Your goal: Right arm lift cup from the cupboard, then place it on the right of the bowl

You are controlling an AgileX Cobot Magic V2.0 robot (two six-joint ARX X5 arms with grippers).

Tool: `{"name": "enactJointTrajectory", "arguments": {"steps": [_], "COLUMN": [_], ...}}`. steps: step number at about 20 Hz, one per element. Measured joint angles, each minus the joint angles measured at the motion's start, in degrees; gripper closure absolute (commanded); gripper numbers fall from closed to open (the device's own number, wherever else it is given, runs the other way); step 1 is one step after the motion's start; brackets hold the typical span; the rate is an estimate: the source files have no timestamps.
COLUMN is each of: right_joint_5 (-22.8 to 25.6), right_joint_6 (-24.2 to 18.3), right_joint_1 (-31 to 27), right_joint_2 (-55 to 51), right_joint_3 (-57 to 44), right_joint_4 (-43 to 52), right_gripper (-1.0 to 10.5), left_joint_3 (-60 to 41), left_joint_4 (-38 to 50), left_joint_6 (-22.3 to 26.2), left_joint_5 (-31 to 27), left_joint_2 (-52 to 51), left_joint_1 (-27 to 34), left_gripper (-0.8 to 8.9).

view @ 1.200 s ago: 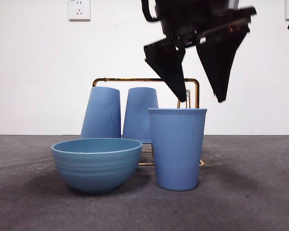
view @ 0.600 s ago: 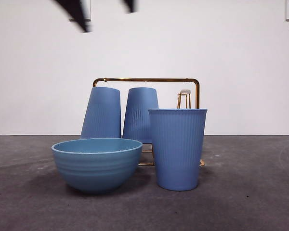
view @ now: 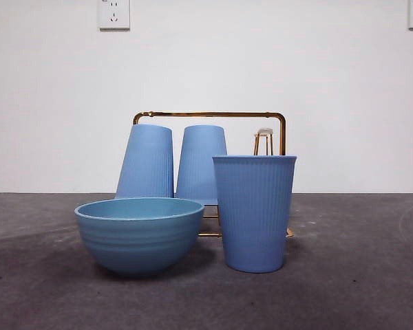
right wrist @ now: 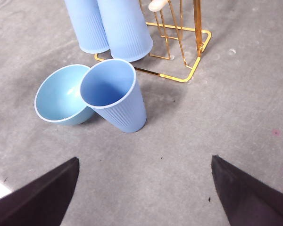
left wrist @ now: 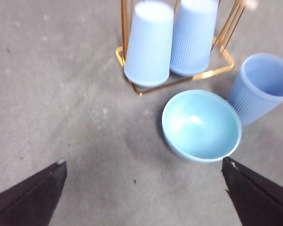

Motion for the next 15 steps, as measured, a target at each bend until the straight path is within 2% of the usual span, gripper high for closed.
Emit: {"name": "enactJointTrajectory", "arguments": {"steps": [1, 2, 3, 13, 15], "right_joint_5": [0.0, 0.0, 0.0, 0.0, 0.0], "right_joint_6": [0.0, 0.0, 0.0, 0.0, 0.0], "right_joint_1": [0.0, 0.0, 0.0, 0.0, 0.0], "right_joint_2": [0.0, 0.0, 0.0, 0.0, 0.0], "right_joint_3": [0.0, 0.0, 0.0, 0.0, 0.0], "right_joint_4": [0.0, 0.0, 0.0, 0.0, 0.0], "right_gripper": [8.3, 9.5, 9.2, 9.2, 9.2], "left_joint_3": [0.0, 0.0, 0.0, 0.0, -1.9], "left_joint_4": [0.0, 0.0, 0.0, -0.5, 1.3], "left_joint_6": [-0.2, -0.3, -0.7, -1.0, -1.0], "left_joint_5": [0.0, 0.0, 0.0, 0.0, 0.2], "left_joint_2": [-1.1, -1.7, -2.3, -3.7, -6.4], "left_joint_1": [0.0, 0.0, 0.0, 0.1, 2.8], "left_gripper": [7.97, 7.78, 7.94, 7.92, 7.92]}}
